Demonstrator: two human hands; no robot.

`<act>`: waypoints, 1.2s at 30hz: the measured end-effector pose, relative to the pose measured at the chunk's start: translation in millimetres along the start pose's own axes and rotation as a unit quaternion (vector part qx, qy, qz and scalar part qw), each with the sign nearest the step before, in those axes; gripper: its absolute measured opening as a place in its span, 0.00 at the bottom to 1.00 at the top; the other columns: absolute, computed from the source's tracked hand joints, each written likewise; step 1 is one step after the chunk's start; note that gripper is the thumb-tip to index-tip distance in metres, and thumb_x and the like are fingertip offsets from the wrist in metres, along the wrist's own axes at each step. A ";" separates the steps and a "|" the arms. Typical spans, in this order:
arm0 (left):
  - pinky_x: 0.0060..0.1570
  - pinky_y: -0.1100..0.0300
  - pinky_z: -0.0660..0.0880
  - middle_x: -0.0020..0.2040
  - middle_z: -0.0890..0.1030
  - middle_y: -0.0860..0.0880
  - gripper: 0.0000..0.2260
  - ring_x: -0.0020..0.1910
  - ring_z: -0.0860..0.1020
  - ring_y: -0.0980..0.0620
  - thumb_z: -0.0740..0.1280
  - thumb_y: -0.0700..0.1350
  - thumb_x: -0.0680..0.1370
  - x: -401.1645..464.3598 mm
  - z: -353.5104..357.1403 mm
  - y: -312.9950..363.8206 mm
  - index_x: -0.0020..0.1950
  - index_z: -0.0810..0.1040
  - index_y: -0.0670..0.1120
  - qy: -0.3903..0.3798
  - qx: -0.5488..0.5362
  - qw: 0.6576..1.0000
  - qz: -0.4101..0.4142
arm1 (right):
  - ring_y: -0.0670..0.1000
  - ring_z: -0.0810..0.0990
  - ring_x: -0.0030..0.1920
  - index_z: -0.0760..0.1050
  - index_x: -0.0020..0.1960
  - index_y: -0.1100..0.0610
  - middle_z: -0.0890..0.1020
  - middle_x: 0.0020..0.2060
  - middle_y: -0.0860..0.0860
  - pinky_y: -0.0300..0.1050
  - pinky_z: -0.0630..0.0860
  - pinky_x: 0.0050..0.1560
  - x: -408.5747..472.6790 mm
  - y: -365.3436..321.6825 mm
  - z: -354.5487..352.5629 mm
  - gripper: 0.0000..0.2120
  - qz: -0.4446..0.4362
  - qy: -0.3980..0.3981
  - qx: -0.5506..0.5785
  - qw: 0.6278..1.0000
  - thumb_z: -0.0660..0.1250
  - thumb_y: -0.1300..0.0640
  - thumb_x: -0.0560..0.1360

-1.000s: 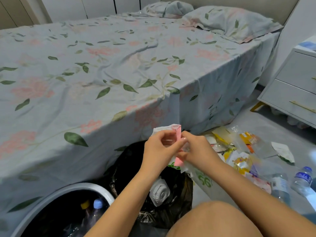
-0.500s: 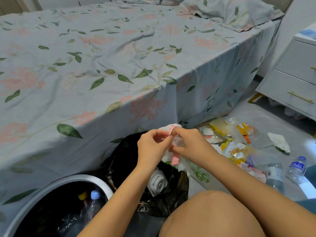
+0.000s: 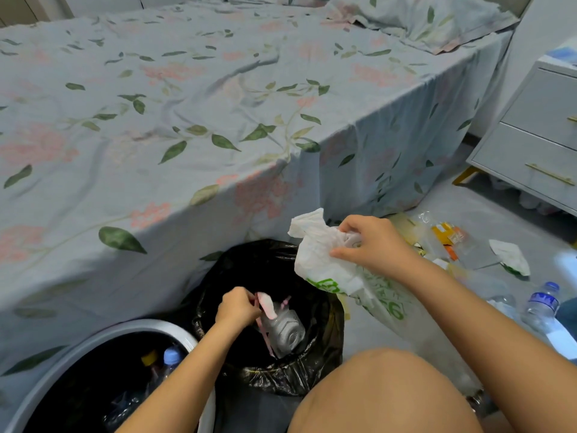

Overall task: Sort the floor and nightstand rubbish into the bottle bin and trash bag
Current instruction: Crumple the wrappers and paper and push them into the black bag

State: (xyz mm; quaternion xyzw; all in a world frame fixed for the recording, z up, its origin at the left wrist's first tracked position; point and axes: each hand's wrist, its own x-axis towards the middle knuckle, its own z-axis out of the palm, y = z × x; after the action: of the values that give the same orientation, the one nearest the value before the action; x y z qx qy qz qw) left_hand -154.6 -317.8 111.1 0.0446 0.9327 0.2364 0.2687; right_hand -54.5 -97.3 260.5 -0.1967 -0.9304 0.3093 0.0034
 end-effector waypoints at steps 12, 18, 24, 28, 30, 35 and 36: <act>0.49 0.62 0.79 0.53 0.83 0.55 0.26 0.53 0.82 0.57 0.76 0.50 0.68 -86.3 -36.6 98.3 0.64 0.74 0.48 -0.202 -0.424 0.852 0.230 | 0.54 0.82 0.53 0.72 0.55 0.55 0.81 0.55 0.53 0.55 0.79 0.53 5.3 -21.7 10.0 0.12 0.036 0.033 0.390 0.919 0.69 0.53 0.75; 0.42 0.62 0.80 0.41 0.86 0.52 0.05 0.43 0.84 0.52 0.73 0.40 0.73 -91.7 -42.7 89.1 0.47 0.83 0.47 -0.114 -0.410 0.879 0.213 | 0.62 0.82 0.54 0.75 0.55 0.62 0.82 0.53 0.62 0.60 0.78 0.55 8.0 -30.8 -2.3 0.19 0.069 0.054 0.479 0.874 0.71 0.48 0.73; 0.42 0.61 0.79 0.42 0.86 0.50 0.04 0.43 0.84 0.52 0.71 0.38 0.75 -94.9 -74.9 74.4 0.46 0.84 0.45 -0.164 -0.408 0.862 0.254 | 0.56 0.60 0.71 0.63 0.65 0.48 0.62 0.69 0.52 0.49 0.58 0.69 1.1 -17.2 -9.4 0.32 -0.214 0.293 -0.056 0.930 0.73 0.54 0.65; 0.43 0.58 0.76 0.42 0.83 0.43 0.05 0.42 0.81 0.48 0.71 0.39 0.75 -94.2 -91.1 76.4 0.47 0.83 0.39 -0.179 -0.347 0.859 0.331 | 0.37 0.55 0.74 0.68 0.63 0.32 0.66 0.69 0.34 0.60 0.49 0.74 -9.3 -30.2 -6.0 0.19 -0.265 -0.046 0.017 0.963 0.55 0.37 0.73; 0.42 0.57 0.77 0.42 0.83 0.42 0.08 0.42 0.81 0.47 0.72 0.41 0.73 -95.1 -97.2 76.7 0.48 0.82 0.37 -0.158 -0.355 0.855 0.344 | 0.36 0.72 0.64 0.71 0.60 0.33 0.75 0.61 0.34 0.57 0.65 0.70 -13.0 -33.5 1.3 0.25 -0.141 -0.194 0.139 0.961 0.55 0.25 0.67; 0.35 0.64 0.78 0.36 0.85 0.52 0.03 0.36 0.83 0.56 0.70 0.40 0.71 -97.1 -101.3 77.9 0.43 0.82 0.45 -0.071 -0.444 0.836 0.316 | 0.48 0.80 0.58 0.70 0.63 0.44 0.79 0.59 0.47 0.49 0.78 0.59 -16.9 -38.1 12.7 0.39 -0.038 -0.291 0.386 0.875 0.77 0.35 0.56; 0.33 0.65 0.77 0.33 0.84 0.54 0.04 0.34 0.82 0.58 0.70 0.37 0.73 -97.1 -99.5 78.3 0.41 0.81 0.46 -0.043 -0.462 0.834 0.298 | 0.51 0.80 0.60 0.68 0.66 0.46 0.79 0.61 0.49 0.53 0.77 0.60 -19.2 -40.4 15.0 0.39 -0.025 -0.301 0.408 0.862 0.78 0.43 0.58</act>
State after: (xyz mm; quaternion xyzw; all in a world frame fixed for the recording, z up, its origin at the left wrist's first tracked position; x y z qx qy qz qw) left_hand -127.3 -310.5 268.0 0.2008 0.6439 0.7064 0.2145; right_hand -53.5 -142.5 273.9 -0.0512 -0.6816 0.7050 -0.1894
